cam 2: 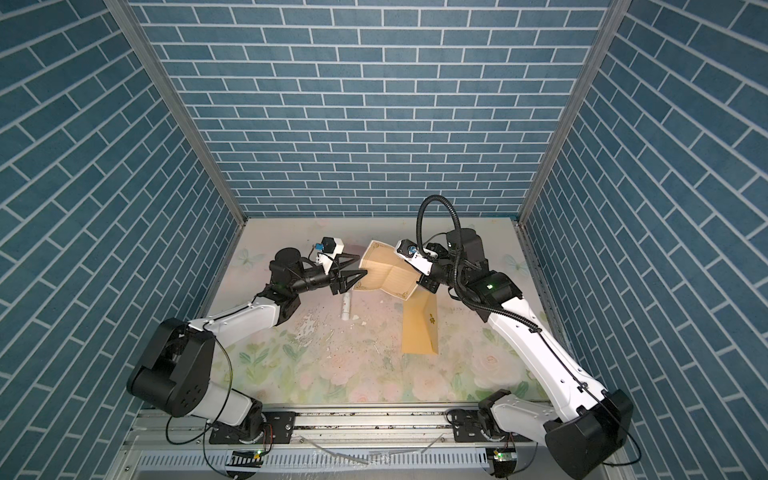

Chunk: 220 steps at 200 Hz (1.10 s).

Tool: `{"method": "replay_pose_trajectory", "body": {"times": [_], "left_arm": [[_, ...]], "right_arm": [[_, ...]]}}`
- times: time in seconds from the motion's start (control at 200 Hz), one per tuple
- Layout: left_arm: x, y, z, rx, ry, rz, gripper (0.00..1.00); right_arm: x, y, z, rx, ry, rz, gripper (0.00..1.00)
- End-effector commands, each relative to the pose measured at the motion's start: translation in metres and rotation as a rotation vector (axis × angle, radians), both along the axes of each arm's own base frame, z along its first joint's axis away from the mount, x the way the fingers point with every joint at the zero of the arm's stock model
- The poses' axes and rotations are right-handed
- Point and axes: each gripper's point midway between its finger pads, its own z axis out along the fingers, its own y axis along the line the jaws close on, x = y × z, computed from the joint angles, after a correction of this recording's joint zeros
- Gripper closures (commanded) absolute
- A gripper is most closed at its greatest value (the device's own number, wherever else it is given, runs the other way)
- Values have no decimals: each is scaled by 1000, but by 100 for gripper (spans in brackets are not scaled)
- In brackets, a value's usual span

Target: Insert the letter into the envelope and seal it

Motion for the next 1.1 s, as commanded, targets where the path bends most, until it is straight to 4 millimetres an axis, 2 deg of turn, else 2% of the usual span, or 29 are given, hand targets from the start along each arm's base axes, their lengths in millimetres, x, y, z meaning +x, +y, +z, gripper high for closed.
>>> {"method": "replay_pose_trajectory", "body": {"times": [0.0, 0.1, 0.325, 0.58, 0.76, 0.95, 1.065, 1.095], "left_arm": [[-2, -7, 4, -7, -6, -42, 44], [-2, -9, 2, -12, 7, -54, 49], [-7, -10, 2, -20, 17, -70, 69], [-6, -10, 2, -30, 11, -65, 100], [-5, -9, 6, -53, 0, -51, 100], [-1, -6, 14, -74, -13, -18, 100], [1, -5, 17, -73, -30, -6, 100], [0, -5, 18, -69, -39, -5, 100]], "right_arm": [[-10, 1, 2, 4, -36, 56, 100], [-12, 3, 3, 14, -43, 65, 100], [-15, 3, 9, 35, -55, 68, 100], [-13, 4, 10, 46, -64, 67, 100], [-11, 4, 8, 36, -65, 58, 100], [-19, 4, 6, 35, -50, 75, 100], [-30, 1, 7, 39, -47, 91, 69], [-32, 0, 8, 44, -54, 91, 64]]}}
